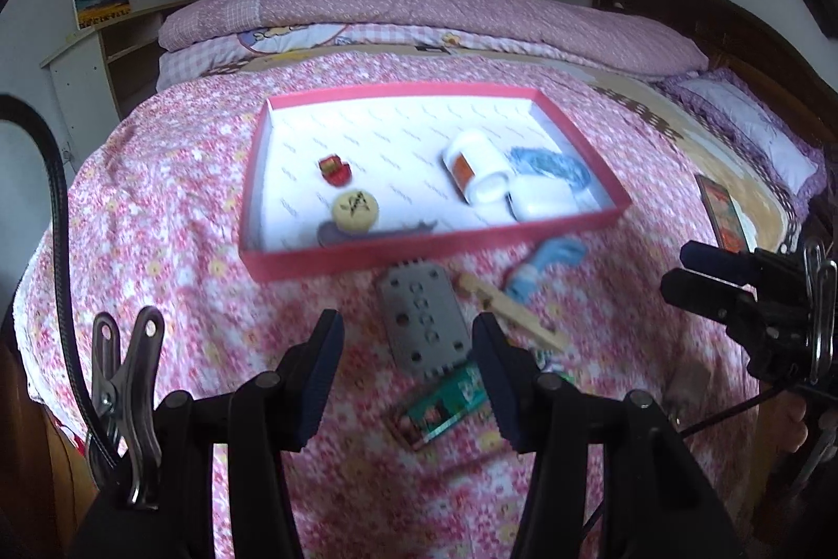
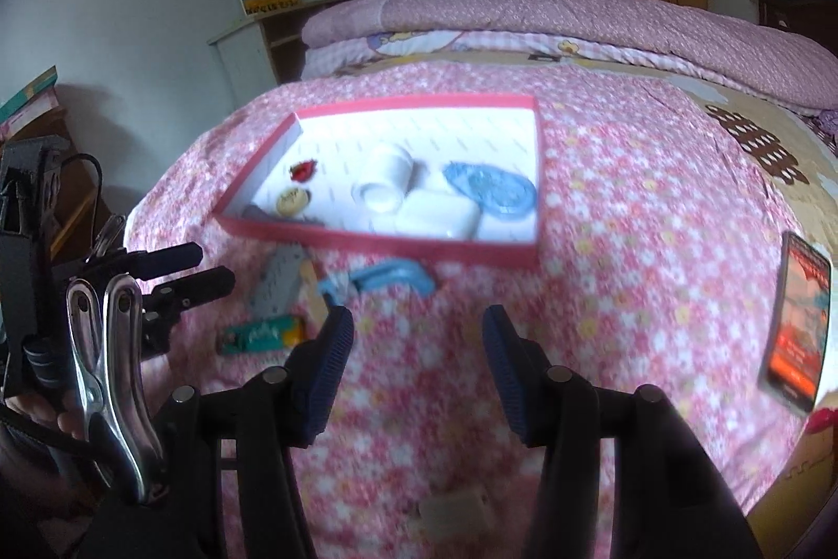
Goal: Organize rigid objects
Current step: 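Lift both tools out of the box back toward the remaining items, then grasp the green lighter with the left tool while the right tool grasps the white plug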
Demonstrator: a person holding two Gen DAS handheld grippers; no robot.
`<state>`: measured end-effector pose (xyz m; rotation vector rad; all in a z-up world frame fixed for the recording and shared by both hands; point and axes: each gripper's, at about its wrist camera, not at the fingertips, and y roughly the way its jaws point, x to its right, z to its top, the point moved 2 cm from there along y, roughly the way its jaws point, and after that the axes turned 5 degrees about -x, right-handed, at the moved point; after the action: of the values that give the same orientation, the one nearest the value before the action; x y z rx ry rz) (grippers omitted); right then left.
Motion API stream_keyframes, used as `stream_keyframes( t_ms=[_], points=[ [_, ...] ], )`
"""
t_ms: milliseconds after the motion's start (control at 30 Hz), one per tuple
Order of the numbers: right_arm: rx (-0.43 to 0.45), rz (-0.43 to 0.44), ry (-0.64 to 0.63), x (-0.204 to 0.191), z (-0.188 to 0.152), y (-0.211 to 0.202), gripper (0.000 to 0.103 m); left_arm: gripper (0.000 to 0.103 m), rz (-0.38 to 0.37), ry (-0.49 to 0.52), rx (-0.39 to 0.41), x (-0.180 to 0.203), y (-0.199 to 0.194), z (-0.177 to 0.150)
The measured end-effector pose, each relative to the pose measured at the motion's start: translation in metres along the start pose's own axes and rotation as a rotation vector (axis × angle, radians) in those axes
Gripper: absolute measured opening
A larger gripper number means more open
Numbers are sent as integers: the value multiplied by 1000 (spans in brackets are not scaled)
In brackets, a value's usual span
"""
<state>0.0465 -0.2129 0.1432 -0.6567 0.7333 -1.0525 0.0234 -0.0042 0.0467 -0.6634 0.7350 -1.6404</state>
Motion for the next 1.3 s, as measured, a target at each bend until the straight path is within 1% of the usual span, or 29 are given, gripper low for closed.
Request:
stream_keyframes(
  t_ms=[200, 333, 367, 400, 467, 567, 700, 733, 800, 867, 1100, 1300],
  points=[
    [-37, -18, 15, 10, -20, -2, 53, 54, -28, -4, -45, 1, 8, -13],
    [-64, -27, 10, 14, -29, -3, 53, 54, -43, 4, -61, 4, 11, -19],
    [-75, -31, -2, 13, -32, -3, 54, 54, -47, 10, -64, 5, 12, -20],
    [-81, -35, -13, 12, -34, -3, 58, 54, -52, 17, -66, 6, 12, -21],
    [-94, -51, -46, 9, -41, -4, 63, 54, -59, 31, -70, 9, 14, -22],
    [-112, -69, -96, 5, -51, -5, 63, 54, -68, 58, -75, 15, 16, -24],
    [-134, -73, -123, 5, -59, -4, 64, 54, -75, 92, -83, 22, 21, -26],
    [-138, -76, -126, 5, -61, -4, 65, 54, -76, 101, -85, 24, 22, -27],
    [-144, -84, -127, 8, -63, -3, 69, 54, -66, 118, -81, 27, 24, -27],
    [-149, -92, -125, 11, -65, -2, 70, 54, -56, 130, -77, 29, 26, -27],
    [-173, -67, -135, 8, -71, 2, 70, 54, -58, 124, -97, 31, 36, -28],
    [-199, -58, -137, 7, -77, 10, 70, 53, -42, 131, -86, 34, 40, -29]
  ],
)
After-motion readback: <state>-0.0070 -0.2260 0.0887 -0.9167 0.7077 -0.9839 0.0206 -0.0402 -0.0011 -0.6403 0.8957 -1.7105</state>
